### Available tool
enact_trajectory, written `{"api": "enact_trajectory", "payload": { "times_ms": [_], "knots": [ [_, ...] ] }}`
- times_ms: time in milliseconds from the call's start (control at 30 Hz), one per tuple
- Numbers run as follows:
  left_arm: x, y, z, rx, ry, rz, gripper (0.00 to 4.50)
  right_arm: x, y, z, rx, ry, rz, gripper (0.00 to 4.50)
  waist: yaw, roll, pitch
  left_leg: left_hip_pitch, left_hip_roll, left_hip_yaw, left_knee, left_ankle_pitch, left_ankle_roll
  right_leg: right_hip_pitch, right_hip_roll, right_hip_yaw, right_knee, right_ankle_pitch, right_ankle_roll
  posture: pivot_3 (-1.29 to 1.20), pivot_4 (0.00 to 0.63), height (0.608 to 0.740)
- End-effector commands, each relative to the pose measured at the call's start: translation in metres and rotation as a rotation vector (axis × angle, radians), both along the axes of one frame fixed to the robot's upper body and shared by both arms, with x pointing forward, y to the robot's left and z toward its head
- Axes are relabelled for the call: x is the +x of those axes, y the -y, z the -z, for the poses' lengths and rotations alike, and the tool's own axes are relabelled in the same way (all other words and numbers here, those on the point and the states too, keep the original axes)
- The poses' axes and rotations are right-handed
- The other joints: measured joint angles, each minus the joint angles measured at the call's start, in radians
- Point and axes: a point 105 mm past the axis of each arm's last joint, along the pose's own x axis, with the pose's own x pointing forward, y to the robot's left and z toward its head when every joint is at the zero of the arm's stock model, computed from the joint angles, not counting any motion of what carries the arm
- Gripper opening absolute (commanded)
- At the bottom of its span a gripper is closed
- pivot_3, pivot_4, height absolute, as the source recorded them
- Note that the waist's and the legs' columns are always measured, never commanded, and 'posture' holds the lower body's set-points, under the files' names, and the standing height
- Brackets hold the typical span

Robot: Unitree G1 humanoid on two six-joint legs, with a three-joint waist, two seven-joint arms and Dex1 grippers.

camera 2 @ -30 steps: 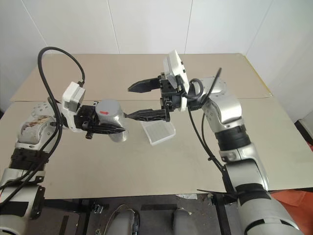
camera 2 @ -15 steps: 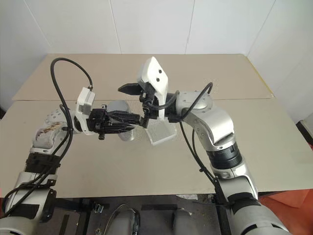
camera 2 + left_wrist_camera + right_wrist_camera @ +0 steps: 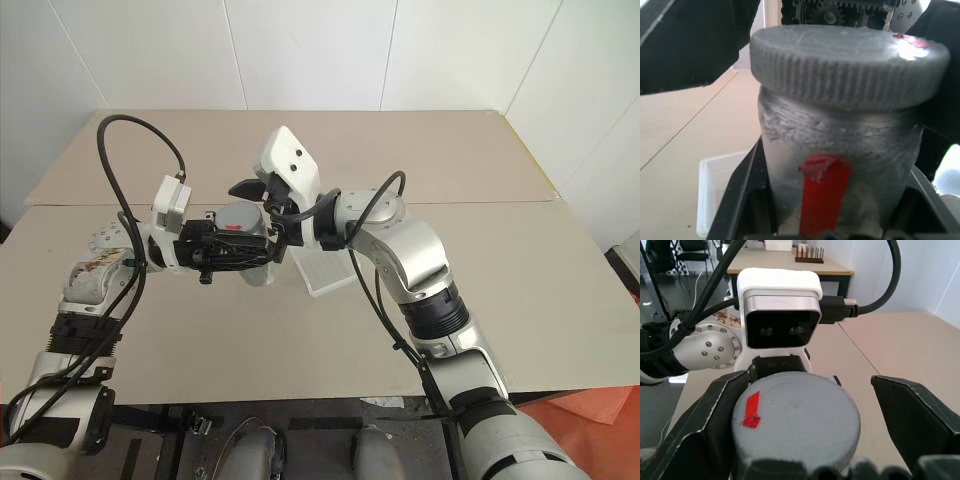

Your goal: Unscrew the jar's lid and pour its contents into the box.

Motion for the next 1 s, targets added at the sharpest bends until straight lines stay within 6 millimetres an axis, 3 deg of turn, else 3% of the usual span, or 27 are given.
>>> {"api": "enact_trajectory", "payload": {
  "times_ms": [33, 300, 567, 700, 833, 1000],
  "knots": [
    [-0.008, -0.008, -0.013, -0.012, 0.052, 0.007, 1.92, 0.005, 0.015, -0.015, 0.034, 0.063, 0.034, 4.45, 0.0, 0.0, 0.0, 0.0, 0.0, 0.0, 0.0, 0.0, 0.0, 0.0, 0.0, 0.0, 0.0, 0.0, 0.0, 0.0, 0.15, 0.74],
    [-0.018, -0.026, -0.006, 0.01, 0.011, -0.016, 1.92, 0.018, 0.05, -0.013, 0.037, 0.079, 0.093, 4.45, -0.002, 0.0, 0.0, 0.0, 0.0, 0.0, 0.0, 0.0, 0.0, 0.0, 0.0, 0.0, 0.0, 0.0, 0.0, 0.0, 0.15, 0.74],
    [-0.018, -0.031, -0.007, 0.016, 0.014, -0.036, 1.92, 0.02, 0.069, -0.009, 0.003, 0.096, 0.112, 4.45, 0.001, 0.0, 0.0, 0.0, 0.0, 0.0, 0.0, 0.0, 0.0, 0.0, 0.0, 0.0, -0.001, 0.0, 0.0, 0.0, 0.15, 0.74],
    [-0.012, -0.028, -0.008, 0.008, 0.021, -0.053, 1.92, 0.003, 0.065, -0.014, 0.01, 0.126, 0.051, 4.45, 0.0, 0.0, 0.0, 0.0, 0.0, 0.0, 0.0, 0.0, 0.0, 0.0, 0.0, 0.0, -0.001, 0.0, 0.0, 0.0, 0.15, 0.74],
    [-0.005, -0.02, -0.009, -0.015, 0.031, -0.058, 1.92, -0.027, 0.052, -0.03, 0.099, 0.145, -0.075, 4.45, 0.001, 0.0, 0.0, 0.0, 0.0, 0.0, 0.0, 0.0, 0.0, 0.0, 0.0, 0.0, -0.001, 0.0, 0.0, 0.0, 0.15, 0.74],
    [-0.003, -0.012, -0.009, -0.032, 0.03, -0.039, 1.92, -0.03, 0.027, -0.029, 0.089, 0.148, -0.076, 4.45, 0.0, 0.0, 0.0, 0.0, 0.0, 0.0, 0.0, 0.0, 0.0, 0.0, 0.0, 0.0, 0.0, 0.0, 0.0, 0.0, 0.15, 0.74]
  ]
}}
